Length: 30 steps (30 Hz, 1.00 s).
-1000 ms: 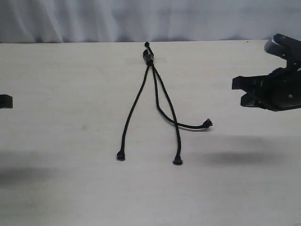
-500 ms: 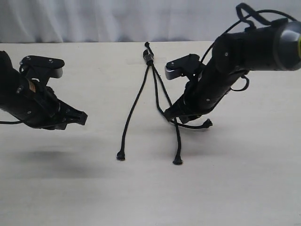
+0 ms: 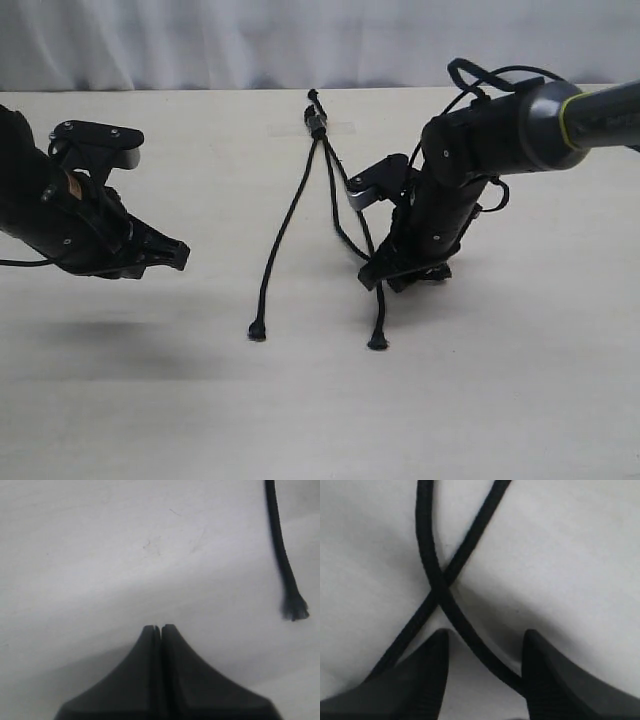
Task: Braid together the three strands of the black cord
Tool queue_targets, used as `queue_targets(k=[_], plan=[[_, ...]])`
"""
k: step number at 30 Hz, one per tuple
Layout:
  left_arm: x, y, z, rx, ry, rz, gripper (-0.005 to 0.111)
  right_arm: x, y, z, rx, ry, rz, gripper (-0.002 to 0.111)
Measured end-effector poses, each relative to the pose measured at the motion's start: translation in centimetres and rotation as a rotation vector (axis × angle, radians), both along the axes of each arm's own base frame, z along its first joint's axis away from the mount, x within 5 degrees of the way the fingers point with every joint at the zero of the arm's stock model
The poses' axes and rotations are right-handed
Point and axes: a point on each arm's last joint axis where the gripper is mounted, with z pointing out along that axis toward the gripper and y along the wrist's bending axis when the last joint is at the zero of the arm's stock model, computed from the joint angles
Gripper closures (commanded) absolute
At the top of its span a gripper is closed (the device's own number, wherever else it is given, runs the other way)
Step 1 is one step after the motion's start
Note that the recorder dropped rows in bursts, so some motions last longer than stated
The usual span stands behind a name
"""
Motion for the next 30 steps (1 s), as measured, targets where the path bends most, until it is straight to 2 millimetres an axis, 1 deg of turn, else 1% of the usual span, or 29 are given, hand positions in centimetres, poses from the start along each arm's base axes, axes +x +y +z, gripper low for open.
queue_targets(k=[2, 5, 7, 10, 12, 14, 16, 19, 22, 23, 24, 25, 26, 27, 28, 30], plan=[[0.0, 0.0, 0.0, 0.0, 0.0, 0.0, 0.107, -0.1, 0.0, 0.0, -0.004, 0.006, 0.007, 0.104], [0.0, 0.0, 0.0, 0.0, 0.0, 0.0, 0.107, 0.0, 0.0, 0.5, -0.003, 0.001, 0.009, 0.104], [0.0, 0.0, 0.0, 0.0, 0.002, 0.0, 0.107, 0.2, 0.1, 2.0, 0.009, -0.025, 0.002, 0.104], [0.0, 0.0, 0.0, 0.0, 0.004, 0.002, 0.107, 0.5, 0.6, 5.1, 0.073, -0.048, -0.034, 0.104], [0.0, 0.0, 0.0, 0.002, 0.004, 0.001, 0.107, 0.5, 1.4, 7.2, 0.174, -0.047, -0.08, 0.104], [0.0, 0.1, 0.0, 0.01, 0.004, -0.006, 0.107, 0.1, 2.7, 8.3, 0.277, -0.03, -0.09, 0.104], [0.2, 0.0, 0.3, 0.013, 0.002, -0.009, 0.107, -0.7, 4.7, 8.5, 0.364, 0.003, -0.085, 0.104], [0.6, 0.0, 0.9, 0.018, -0.008, -0.016, 0.107, -1.8, 8.2, 7.5, 0.442, 0.027, -0.068, 0.104], [0.7, 0.0, 1.0, 0.018, -0.011, -0.017, 0.107, -2.3, 11.4, 6.2, 0.507, -0.019, -0.072, 0.104], [0.6, 0.0, 1.0, 0.019, -0.006, -0.017, 0.107, -2.2, 12.1, 5.9, 0.526, -0.049, -0.079, 0.102], [0.6, 0.0, 1.0, 0.021, -0.001, -0.017, 0.107, -2.3, 12.8, 5.5, 0.541, -0.07, -0.087, 0.094], [0.4, 0.0, 0.9, 0.028, 0.018, -0.019, 0.107, -2.3, 13.7, 4.7, 0.554, -0.088, -0.108, 0.087], [0.4, 0.0, 0.9, 0.03, 0.024, -0.021, 0.107, -2.4, 13.9, 4.1, 0.555, -0.081, -0.125, 0.074], [0.3, 0.1, 0.9, 0.032, 0.03, -0.021, 0.107, -2.5, 14.2, 3.2, 0.55, -0.057, -0.151, 0.067], [0.3, 0.0, 0.9, 0.029, 0.028, -0.019, 0.107, -2.5, 14.3, 2.9, 0.547, -0.048, -0.157, 0.057], [0.3, 0.0, 0.9, 0.027, 0.029, -0.016, 0.107, -2.8, 14.3, 2.5, 0.537, -0.013, -0.16, 0.054]])
